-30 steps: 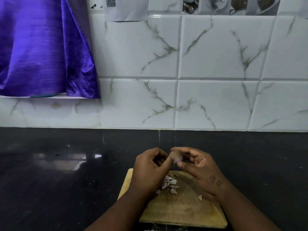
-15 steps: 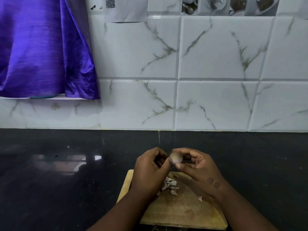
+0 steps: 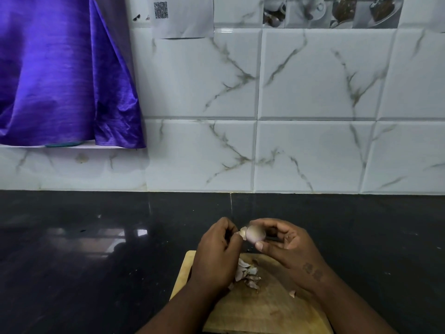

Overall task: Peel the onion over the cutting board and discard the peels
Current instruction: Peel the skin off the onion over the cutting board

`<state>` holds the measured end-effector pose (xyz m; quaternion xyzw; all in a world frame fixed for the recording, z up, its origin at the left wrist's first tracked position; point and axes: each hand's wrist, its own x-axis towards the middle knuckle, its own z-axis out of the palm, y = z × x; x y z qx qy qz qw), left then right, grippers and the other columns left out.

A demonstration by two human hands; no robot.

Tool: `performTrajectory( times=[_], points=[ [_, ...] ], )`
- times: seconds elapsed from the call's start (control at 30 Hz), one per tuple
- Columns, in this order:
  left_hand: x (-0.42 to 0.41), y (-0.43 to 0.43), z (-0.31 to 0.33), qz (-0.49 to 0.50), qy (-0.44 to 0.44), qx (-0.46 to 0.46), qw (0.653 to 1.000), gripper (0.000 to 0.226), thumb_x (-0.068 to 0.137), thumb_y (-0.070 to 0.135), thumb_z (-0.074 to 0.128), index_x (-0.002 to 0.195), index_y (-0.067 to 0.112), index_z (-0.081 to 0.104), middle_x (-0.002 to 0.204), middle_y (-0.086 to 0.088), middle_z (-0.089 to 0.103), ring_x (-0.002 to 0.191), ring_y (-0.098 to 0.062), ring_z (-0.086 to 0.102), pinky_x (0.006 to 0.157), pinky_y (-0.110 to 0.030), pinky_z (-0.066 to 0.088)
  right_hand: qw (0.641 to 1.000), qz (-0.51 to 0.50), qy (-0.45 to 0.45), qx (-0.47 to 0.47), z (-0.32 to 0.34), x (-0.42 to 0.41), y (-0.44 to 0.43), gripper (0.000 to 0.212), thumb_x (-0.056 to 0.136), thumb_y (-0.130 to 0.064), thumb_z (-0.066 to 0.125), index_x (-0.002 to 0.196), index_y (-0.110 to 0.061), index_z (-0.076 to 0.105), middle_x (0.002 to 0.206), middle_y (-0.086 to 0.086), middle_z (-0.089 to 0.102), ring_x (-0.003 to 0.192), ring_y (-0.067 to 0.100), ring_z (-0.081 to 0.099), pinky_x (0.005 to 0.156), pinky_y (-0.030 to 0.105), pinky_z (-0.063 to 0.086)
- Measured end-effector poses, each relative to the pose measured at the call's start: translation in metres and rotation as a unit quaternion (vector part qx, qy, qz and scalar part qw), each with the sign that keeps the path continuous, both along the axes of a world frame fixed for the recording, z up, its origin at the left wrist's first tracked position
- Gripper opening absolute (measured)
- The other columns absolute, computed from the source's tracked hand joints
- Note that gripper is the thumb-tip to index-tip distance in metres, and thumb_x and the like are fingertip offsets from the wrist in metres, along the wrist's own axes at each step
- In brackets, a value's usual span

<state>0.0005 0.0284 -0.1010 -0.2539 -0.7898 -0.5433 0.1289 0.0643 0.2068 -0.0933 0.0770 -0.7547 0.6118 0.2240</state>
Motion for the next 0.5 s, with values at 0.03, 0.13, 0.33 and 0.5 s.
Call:
performTrajectory(
  times=[0.03, 0.13, 0.33, 0.5],
  points=[
    [0.001, -0.0001, 0.0003, -0.006, 0.003, 0.007, 1.0, 0.022, 0.106, 0.027, 0.058, 0.084, 0.025, 0.059, 0.077, 0.001, 0.063, 0.07, -0.011, 0.056, 0.062, -0.036, 0.045, 1.0, 0.0, 0.0, 0.002, -0.0005, -0.0002, -0.0004, 0.041, 0.085, 0.006, 0.079, 0.115, -0.022, 0.078, 0.118, -0.003, 0.08, 0.113, 0.015, 0.074, 0.095, 0.031, 0.061],
    [0.0042, -0.0007, 0.0017, -0.034, -0.001, 0.031, 0.999, 0.021, 0.107, 0.042, 0.056, 0.091, 0.031, 0.061, 0.084, 0.004, 0.068, 0.077, -0.009, 0.064, 0.067, -0.032, 0.052, 1.0, 0.002, -0.002, -0.005, -0.0009, -0.0005, -0.0013, 0.04, 0.086, 0.006, 0.078, 0.116, -0.021, 0.077, 0.118, -0.002, 0.08, 0.114, 0.015, 0.074, 0.096, 0.034, 0.061],
    [-0.0008, 0.0011, -0.0009, -0.059, 0.024, 0.03, 0.997, 0.018, 0.105, 0.018, 0.063, 0.094, 0.032, 0.066, 0.085, 0.007, 0.07, 0.076, -0.009, 0.066, 0.066, -0.029, 0.054, 1.0, 0.027, -0.009, -0.009, -0.0006, -0.0014, -0.0015, 0.052, 0.089, 0.004, 0.075, 0.13, -0.027, 0.07, 0.126, -0.004, 0.076, 0.119, 0.014, 0.072, 0.098, 0.032, 0.059],
    [-0.004, 0.0009, -0.0021, -0.025, 0.019, 0.041, 0.999, 0.025, 0.102, 0.012, 0.066, 0.087, 0.031, 0.066, 0.077, 0.005, 0.068, 0.071, -0.013, 0.065, 0.062, -0.027, 0.051, 0.997, 0.021, 0.007, -0.07, 0.002, -0.0003, -0.0028, 0.041, 0.091, 0.0, 0.073, 0.123, -0.026, 0.075, 0.124, -0.003, 0.078, 0.119, 0.014, 0.072, 0.095, 0.028, 0.06]
  ],
)
